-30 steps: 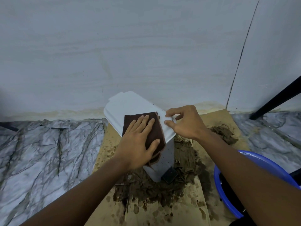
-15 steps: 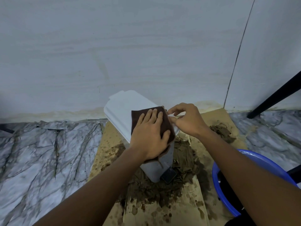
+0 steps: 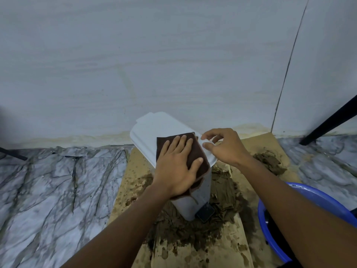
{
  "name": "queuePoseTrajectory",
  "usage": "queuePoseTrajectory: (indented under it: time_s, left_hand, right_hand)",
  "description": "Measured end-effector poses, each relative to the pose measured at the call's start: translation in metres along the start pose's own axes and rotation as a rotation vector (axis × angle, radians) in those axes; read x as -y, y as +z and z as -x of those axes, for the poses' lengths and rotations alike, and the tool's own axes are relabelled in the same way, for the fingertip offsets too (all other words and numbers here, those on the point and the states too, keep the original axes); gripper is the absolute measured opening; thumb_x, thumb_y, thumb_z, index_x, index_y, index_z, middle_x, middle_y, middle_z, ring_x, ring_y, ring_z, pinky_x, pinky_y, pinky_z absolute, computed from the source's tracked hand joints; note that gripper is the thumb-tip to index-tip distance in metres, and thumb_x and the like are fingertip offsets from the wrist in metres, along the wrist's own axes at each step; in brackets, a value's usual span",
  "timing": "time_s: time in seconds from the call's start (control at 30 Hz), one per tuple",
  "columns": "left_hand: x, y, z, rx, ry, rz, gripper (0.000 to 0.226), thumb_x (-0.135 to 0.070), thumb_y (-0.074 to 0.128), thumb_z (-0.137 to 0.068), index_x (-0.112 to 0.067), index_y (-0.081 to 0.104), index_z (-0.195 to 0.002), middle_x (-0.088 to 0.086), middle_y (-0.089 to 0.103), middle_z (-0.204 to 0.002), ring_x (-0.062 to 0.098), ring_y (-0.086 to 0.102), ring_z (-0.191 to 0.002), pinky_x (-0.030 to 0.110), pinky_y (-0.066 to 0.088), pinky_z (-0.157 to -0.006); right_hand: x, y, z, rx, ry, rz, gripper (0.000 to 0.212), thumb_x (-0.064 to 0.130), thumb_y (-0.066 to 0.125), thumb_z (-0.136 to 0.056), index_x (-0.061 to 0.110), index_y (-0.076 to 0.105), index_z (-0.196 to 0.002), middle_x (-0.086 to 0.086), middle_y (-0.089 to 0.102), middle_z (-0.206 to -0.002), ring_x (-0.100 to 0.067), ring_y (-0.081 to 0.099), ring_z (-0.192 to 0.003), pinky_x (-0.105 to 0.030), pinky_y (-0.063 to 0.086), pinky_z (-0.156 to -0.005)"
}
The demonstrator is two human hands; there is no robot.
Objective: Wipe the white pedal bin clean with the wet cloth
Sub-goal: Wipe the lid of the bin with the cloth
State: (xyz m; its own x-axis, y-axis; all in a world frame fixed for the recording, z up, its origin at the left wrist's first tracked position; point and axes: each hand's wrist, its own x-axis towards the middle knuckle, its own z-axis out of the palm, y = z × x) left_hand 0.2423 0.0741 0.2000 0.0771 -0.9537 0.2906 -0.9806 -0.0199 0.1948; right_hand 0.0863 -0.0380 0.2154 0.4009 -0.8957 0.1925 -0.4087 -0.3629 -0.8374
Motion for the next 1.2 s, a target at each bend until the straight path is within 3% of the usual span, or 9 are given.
queuePoseTrajectory:
  time_s: [0.1,0.23,0.37,0.53,0.7,1.0,1.13,1.2]
  left_hand:
    - [0.016,-0.003,0.002,-0.072,-0.126,0.139,0.077,-0.071,0.023,-0.091,-0.029,0.033,-0.155,-0.007,0.024,-0.164,0.011,0.010,-0.153,0.035,-0.004,-0.125]
    - [0.063,-0.007,-0.009,-0.041,-0.312,0.248,0.087,-0.075,0.027,-0.083,-0.027,0.031,-0.156,-0.004,0.020,-0.166,0.015,0.006,-0.154,0.045,-0.001,-0.125]
    - [0.065,-0.007,-0.009,-0.051,-0.387,0.350,0.077,-0.063,0.042,-0.094,-0.025,0.025,-0.158,-0.001,0.009,-0.168,0.017,-0.004,-0.154,0.050,-0.003,-0.124]
    - [0.052,0.006,-0.001,-0.200,-0.474,0.559,0.073,-0.048,0.057,-0.096,-0.023,0.027,-0.157,-0.003,0.001,-0.168,0.012,-0.007,-0.153,0.051,0.004,-0.125]
    - [0.042,0.012,0.001,-0.205,-0.399,0.559,0.083,-0.060,0.049,-0.086,-0.024,0.026,-0.158,-0.004,0.001,-0.168,0.011,-0.011,-0.153,0.051,0.003,-0.125]
    - [0.023,0.016,0.017,-0.200,-0.166,0.565,0.079,-0.061,0.053,-0.089,-0.027,0.030,-0.156,-0.010,0.003,-0.168,0.006,-0.012,-0.152,0.045,0.003,-0.124]
    - [0.039,0.010,-0.003,-0.106,-0.031,0.591,0.081,-0.066,0.052,-0.085,-0.027,0.036,-0.154,-0.011,0.011,-0.167,0.008,-0.002,-0.154,0.041,0.008,-0.124]
    - [0.050,0.004,-0.020,-0.027,-0.036,0.645,0.076,-0.057,0.059,-0.085,-0.027,0.040,-0.152,-0.012,0.015,-0.166,0.010,0.005,-0.154,0.042,0.013,-0.125]
  right_hand:
    - [0.002,0.003,0.000,0.021,-0.019,0.009,0.014,0.020,0.076,-0.084,0.030,0.076,-0.092,0.013,0.070,-0.099,-0.010,0.064,-0.091,-0.029,0.053,-0.079]
    - [0.007,0.011,0.001,0.036,-0.086,0.066,0.016,0.020,0.073,-0.084,0.026,0.076,-0.099,0.011,0.068,-0.100,-0.012,0.061,-0.094,-0.032,0.054,-0.083]
    - [0.007,0.015,-0.001,0.037,-0.140,0.092,0.017,0.020,0.073,-0.085,0.026,0.074,-0.100,0.013,0.064,-0.107,-0.008,0.057,-0.098,-0.025,0.048,-0.085]
    - [0.005,0.020,-0.003,0.071,-0.183,0.102,0.024,0.025,0.080,-0.081,0.021,0.078,-0.104,0.012,0.064,-0.113,-0.004,0.058,-0.103,-0.013,0.044,-0.090]
    - [-0.002,0.010,0.001,0.049,-0.132,0.102,0.026,0.025,0.084,-0.076,0.021,0.079,-0.102,0.009,0.065,-0.117,-0.009,0.062,-0.104,-0.026,0.052,-0.093]
    - [-0.005,-0.022,0.042,0.003,-0.037,0.081,0.029,0.023,0.092,-0.064,0.021,0.080,-0.090,0.010,0.065,-0.112,-0.008,0.063,-0.100,-0.034,0.057,-0.086]
    - [-0.004,-0.024,0.054,-0.039,0.014,0.103,0.038,0.030,0.095,-0.059,0.021,0.080,-0.092,0.011,0.061,-0.109,-0.007,0.061,-0.100,-0.030,0.057,-0.083]
    - [0.000,-0.017,0.055,-0.041,0.013,0.149,0.041,0.034,0.093,-0.061,0.021,0.079,-0.097,0.011,0.058,-0.110,-0.007,0.058,-0.103,-0.027,0.054,-0.087]
